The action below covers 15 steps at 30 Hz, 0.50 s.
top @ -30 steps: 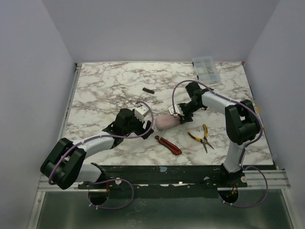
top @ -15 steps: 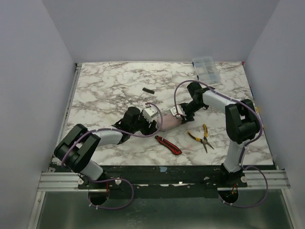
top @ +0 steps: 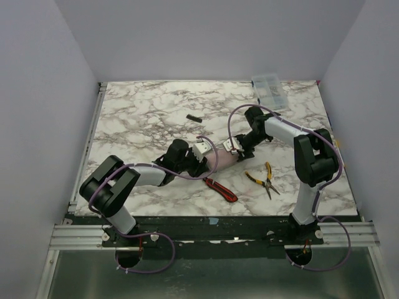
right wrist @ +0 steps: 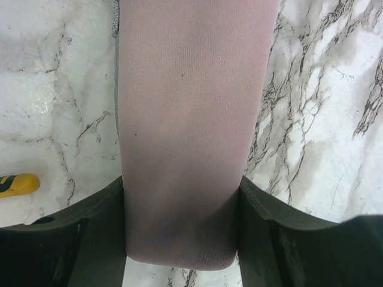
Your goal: Open the umbrella
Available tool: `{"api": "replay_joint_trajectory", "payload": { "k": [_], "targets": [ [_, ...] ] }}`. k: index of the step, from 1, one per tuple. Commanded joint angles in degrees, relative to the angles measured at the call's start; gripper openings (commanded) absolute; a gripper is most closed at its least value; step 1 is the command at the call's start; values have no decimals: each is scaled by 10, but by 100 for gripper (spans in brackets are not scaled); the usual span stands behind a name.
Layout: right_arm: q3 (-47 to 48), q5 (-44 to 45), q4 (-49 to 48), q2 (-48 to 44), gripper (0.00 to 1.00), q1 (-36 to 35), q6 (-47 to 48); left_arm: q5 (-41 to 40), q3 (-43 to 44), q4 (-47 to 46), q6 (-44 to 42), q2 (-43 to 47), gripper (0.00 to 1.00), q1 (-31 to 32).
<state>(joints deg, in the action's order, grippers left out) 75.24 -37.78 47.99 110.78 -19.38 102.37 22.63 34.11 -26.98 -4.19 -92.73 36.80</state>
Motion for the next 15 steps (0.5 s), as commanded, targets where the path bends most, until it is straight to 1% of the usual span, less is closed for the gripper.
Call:
{"api": "replay_joint_trajectory", "payload": {
  "k": [1,5,8,11,15],
  "targets": [
    [-19,24,41,36,25,3,31,0,6,-25,-4,-9,26,7],
    [-17,22,49,39,25,3,46,-17,12,-30,-5,-12,14,8],
    [-23,25,59,38,25,3,65,-36,22,-19,11,-16,0,6],
    [-34,28,59,34,24,3,82,-48,27,-12,22,-12,0,1],
    [-36,28,62,34,24,3,98,-55,26,-9,9,-4,0,-3]
  ]
}}
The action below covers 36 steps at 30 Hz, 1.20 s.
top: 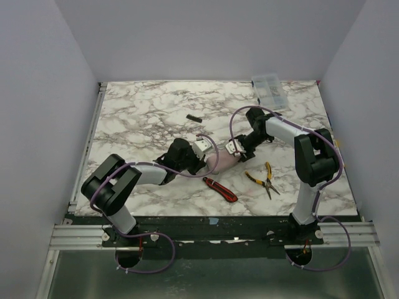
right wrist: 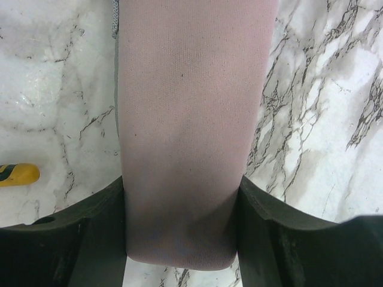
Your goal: Open the umbrella
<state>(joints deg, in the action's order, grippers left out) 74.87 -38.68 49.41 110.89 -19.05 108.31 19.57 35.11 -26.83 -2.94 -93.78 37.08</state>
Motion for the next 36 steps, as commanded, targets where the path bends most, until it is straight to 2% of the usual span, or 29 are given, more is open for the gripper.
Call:
{"api": "replay_joint_trajectory", "payload": {
  "k": [1,5,6,7,8,9,13,24,32,36],
  "targets": [
    [-30,37,47,35,24,0,38,-23,16,-11,-8,8,0,-8],
    [-8,32,56,50,24,0,23,5,12,2,-26,22,0,-9],
    [-4,32,57,52,24,0,18,9,5,2,-30,30,7,-9],
    [-3,34,58,53,24,0,15,12,-2,0,-26,38,25,-9],
    [-3,35,57,53,24,1,14,12,-7,3,-19,43,33,-9],
    [-5,35,56,52,24,2,13,14,-9,11,-12,47,35,-9],
    [-10,34,56,50,24,5,11,29,-28,10,-12,57,37,4],
    [-17,31,66,48,23,9,24,-4,-18,-14,-48,14,37,61],
    [-22,27,79,43,23,9,53,-33,-3,-43,-76,-14,29,61],
    [-25,23,84,42,23,9,61,-54,10,-47,-59,-21,26,61]
  ]
}}
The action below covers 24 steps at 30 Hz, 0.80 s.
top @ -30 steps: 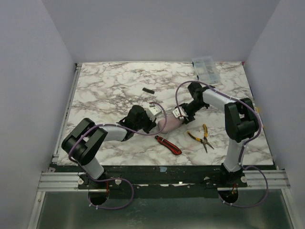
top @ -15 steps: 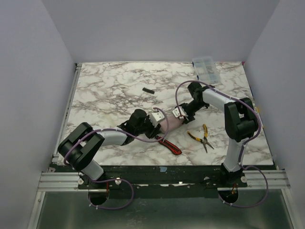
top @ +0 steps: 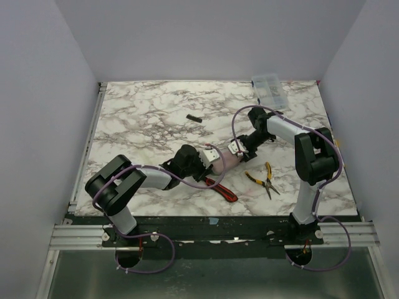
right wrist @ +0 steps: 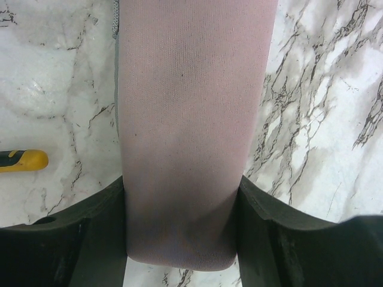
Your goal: Open the umbrella
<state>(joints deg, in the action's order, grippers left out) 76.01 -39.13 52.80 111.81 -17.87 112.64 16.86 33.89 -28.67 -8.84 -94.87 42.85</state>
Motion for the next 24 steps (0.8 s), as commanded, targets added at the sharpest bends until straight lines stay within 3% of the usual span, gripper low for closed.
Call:
{"api": "replay_joint_trajectory", "payload": {
  "k": [1,7,15,24],
  "targets": [
    [-37,28,51,33,23,-3,16,-29,25,-29,8,-9,25,3],
    [-32,27,51,36,23,-3,-1,-15,29,-32,53,10,34,6],
    [-38,33,50,33,22,-3,9,-29,34,-31,66,23,0,4],
    [-47,40,47,31,22,-3,47,-26,26,-16,34,40,0,-43]
  ]
}}
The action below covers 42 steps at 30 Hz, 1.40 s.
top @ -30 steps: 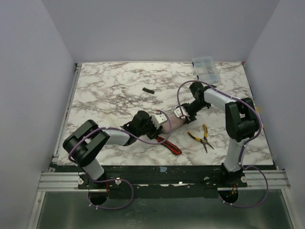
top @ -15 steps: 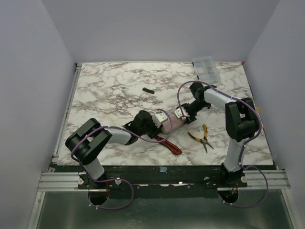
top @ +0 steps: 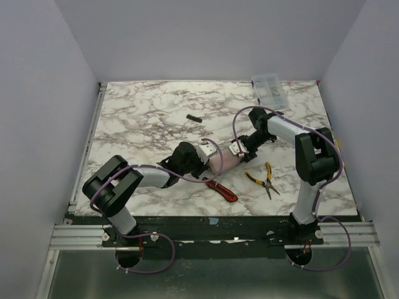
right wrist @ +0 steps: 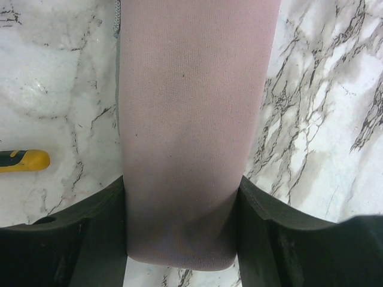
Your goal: Open the umbrella
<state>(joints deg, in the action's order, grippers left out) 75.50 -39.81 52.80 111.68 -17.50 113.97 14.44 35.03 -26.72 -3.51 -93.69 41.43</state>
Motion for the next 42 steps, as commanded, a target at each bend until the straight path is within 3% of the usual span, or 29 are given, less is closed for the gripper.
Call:
{"api": "replay_joint_trajectory", "payload": {
  "k": [1,7,9,12,14,17,23,31,38,42],
  "targets": [
    [-44,47,47,32,22,-7,42,-2,19,-34,-28,25,0,-32],
    [-42,41,39,30,24,-7,78,32,49,-20,-64,6,0,-39],
    [-26,20,19,32,37,-7,41,49,53,-12,-61,4,0,-39],
    [42,-4,-2,54,79,-7,-102,56,48,5,-41,4,0,-36],
    [115,-17,4,74,88,-1,-202,48,44,22,-21,1,0,-36],
    [163,-56,28,72,100,19,-278,39,27,16,4,0,0,-35],
    [167,-84,-35,14,100,49,-539,37,36,11,12,-16,0,-19],
    [147,1,-71,-2,99,100,-992,16,69,15,24,-44,0,13],
    [69,-46,-114,4,97,102,-1227,2,98,33,53,-71,0,48],
    [43,-50,-156,15,96,84,-1253,0,111,33,49,-85,0,58]
  ]
}}
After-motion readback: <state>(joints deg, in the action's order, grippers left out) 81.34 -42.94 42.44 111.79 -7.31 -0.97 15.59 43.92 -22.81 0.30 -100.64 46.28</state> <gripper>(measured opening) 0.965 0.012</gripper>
